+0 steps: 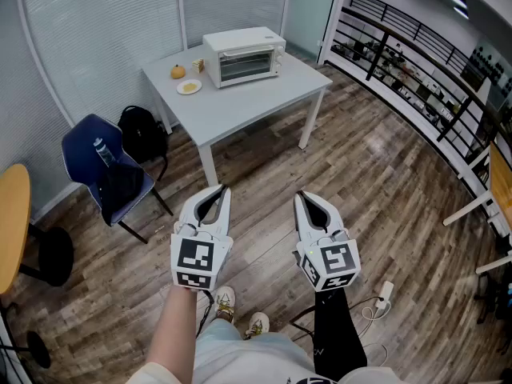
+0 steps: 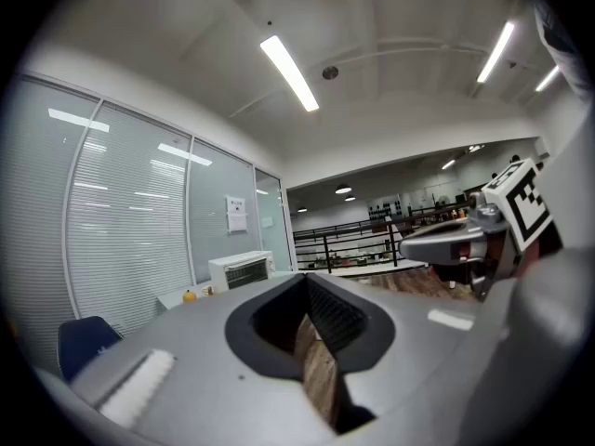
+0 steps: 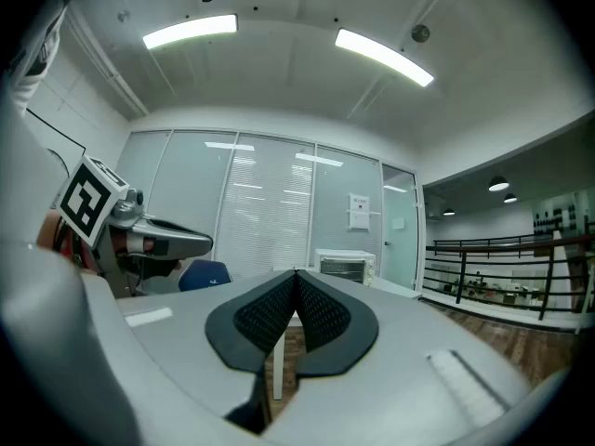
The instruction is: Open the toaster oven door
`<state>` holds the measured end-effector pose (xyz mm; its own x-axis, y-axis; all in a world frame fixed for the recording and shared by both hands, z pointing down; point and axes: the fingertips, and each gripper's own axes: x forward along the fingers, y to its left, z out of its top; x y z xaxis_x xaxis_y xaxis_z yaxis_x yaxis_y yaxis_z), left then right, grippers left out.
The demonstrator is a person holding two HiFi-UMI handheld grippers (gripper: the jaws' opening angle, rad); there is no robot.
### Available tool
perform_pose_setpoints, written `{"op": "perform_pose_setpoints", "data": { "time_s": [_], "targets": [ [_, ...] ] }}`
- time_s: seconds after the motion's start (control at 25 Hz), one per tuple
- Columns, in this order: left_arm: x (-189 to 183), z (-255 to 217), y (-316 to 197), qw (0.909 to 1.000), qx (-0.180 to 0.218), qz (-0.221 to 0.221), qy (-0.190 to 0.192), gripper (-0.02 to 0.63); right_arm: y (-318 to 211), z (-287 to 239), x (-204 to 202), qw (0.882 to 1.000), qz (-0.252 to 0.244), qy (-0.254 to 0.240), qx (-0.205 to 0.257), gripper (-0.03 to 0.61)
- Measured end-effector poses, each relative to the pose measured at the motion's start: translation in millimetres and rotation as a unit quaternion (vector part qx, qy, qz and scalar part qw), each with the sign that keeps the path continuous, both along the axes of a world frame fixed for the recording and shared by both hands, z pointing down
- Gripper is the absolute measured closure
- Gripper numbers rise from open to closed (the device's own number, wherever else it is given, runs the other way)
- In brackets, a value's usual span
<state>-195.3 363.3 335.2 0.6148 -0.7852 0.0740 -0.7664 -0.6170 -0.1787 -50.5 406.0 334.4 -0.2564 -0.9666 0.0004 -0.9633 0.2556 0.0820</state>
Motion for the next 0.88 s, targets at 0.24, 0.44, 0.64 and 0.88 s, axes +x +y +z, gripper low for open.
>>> {"op": "perform_pose_setpoints", "data": {
  "time_s": [0.24,0.44,0.64,0.88],
  "targets": [
    [3,-8,15,1.0,0.008,0.003,0.003,0.555,17,-7,4,1.0,0.005,-0.003,0.008,0.575],
    [-9,-18,14,0.9998,0.019,0.011,-0.001,0.555,16,-18,-5,1.0,0.014,-0.025,0.014,0.575],
    [-28,-23,4,0.9996,0.021,0.019,-0.001,0.555,8,-33,-24,0.999,0.02,-0.03,0.026,0.575],
    [-40,-24,-15,0.9995,0.023,0.022,0.004,0.555,-4,-28,-34,0.999,0.026,-0.03,0.025,0.575]
  ]
}}
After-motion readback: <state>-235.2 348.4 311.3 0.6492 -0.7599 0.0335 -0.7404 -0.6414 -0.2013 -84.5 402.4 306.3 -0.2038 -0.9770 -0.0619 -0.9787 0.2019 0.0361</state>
